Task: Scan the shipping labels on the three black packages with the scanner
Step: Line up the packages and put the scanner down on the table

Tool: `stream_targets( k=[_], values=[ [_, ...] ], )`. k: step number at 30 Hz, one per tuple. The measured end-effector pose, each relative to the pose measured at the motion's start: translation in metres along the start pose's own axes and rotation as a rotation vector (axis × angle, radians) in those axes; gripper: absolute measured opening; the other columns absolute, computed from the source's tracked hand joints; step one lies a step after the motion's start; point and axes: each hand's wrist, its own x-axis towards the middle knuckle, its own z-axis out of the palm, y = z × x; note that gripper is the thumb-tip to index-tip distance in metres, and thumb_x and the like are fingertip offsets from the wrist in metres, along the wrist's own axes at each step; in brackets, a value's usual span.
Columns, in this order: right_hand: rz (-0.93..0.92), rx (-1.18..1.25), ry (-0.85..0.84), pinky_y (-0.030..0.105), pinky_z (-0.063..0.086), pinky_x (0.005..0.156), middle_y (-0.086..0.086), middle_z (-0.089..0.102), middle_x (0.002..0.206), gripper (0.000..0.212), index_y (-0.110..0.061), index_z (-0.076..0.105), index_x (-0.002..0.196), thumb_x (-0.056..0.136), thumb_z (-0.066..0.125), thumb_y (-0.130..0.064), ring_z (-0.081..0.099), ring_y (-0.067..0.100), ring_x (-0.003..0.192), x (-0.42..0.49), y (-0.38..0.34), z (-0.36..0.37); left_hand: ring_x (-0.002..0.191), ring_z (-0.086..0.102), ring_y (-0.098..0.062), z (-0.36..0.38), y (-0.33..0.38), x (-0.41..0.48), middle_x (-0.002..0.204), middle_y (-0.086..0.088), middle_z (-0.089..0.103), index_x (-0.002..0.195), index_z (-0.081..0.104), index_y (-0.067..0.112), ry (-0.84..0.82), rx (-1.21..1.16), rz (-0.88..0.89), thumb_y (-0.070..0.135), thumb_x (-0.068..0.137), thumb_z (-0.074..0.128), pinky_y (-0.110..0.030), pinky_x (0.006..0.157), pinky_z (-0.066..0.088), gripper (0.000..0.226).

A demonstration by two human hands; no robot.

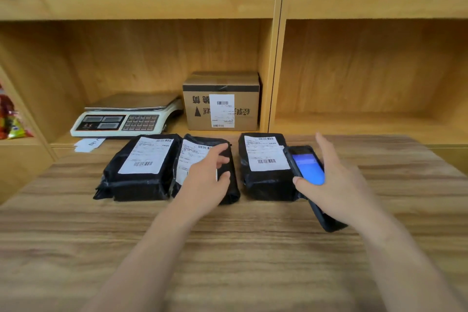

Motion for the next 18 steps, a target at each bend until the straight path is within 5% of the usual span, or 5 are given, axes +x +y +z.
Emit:
stream_targets(
  k=[5,18],
  values=[
    [0.027,-0.131,-0.052,0.039,0.037,0.083,0.001,0.049,0.147,0.102,-0.04,0.009,0.159,0.073,0.063,-0.056,0.044,0.03,0.127,-0.03,0.011,0.007,0.119,0.065,-0.016,0.001,-0.006,-0.029,0.131,0.01,0.067,0.152,0.045,0.035,0.01,-0.044,-0.013,0.014,0.101,0.059,-0.025,0.096,0.046,0.057],
    [0.168,-0.448,-0.186,0.037,0.042,0.078,0.004,0.044,0.137,0.109,-0.035,-0.009,0.159,0.073,0.051,-0.065,0.04,0.028,0.125,-0.073,0.048,0.024,0.125,0.061,0.002,0.021,-0.02,-0.071,0.127,0.011,0.072,0.139,0.06,0.032,-0.008,-0.1,-0.013,0.004,0.093,0.069,-0.027,0.106,0.052,0.055]
  ],
)
